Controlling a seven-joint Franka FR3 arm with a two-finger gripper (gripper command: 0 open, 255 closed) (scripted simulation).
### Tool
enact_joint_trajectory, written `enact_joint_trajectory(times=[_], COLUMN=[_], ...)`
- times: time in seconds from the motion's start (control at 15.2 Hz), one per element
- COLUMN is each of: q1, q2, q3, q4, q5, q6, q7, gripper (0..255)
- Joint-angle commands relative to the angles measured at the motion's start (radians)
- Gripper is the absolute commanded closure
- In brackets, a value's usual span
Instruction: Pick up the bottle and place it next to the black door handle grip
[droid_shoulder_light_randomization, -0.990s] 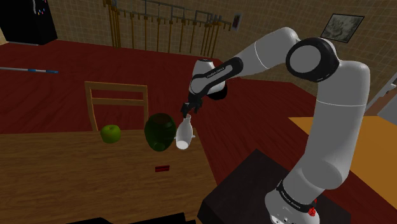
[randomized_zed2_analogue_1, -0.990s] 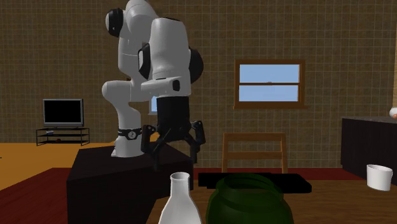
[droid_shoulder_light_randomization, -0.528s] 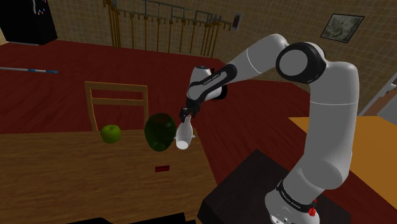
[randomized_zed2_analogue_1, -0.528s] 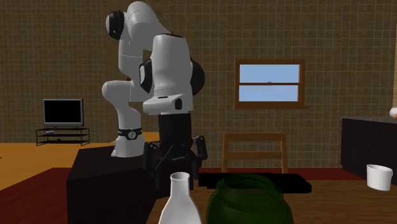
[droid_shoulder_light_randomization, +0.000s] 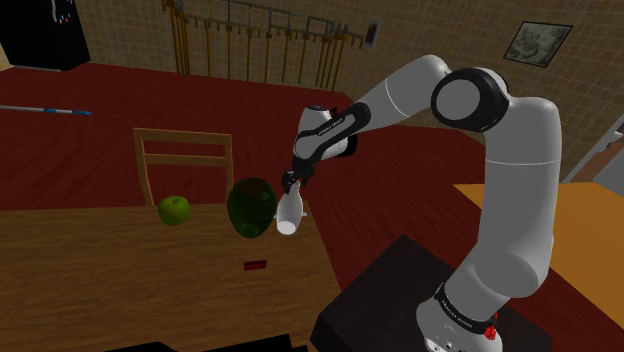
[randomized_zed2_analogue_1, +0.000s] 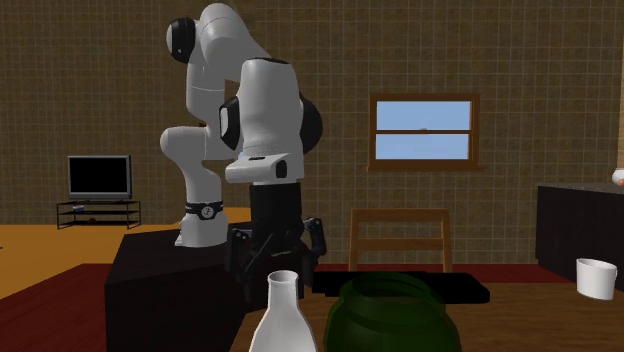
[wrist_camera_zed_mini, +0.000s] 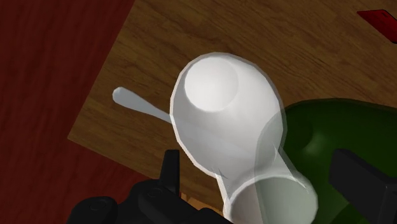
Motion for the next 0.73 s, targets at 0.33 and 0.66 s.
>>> enact_joint_trajectory(times=[0.33,0.66], q1=[0.000,0.000], q2=[0.000,-0.010], q3=[0.000,0.000], q4=[0.000,0.000], q5=[0.000,0.000], q6=[0.000,-0.010], q7=[0.000,0.000], gripper=[255,255])
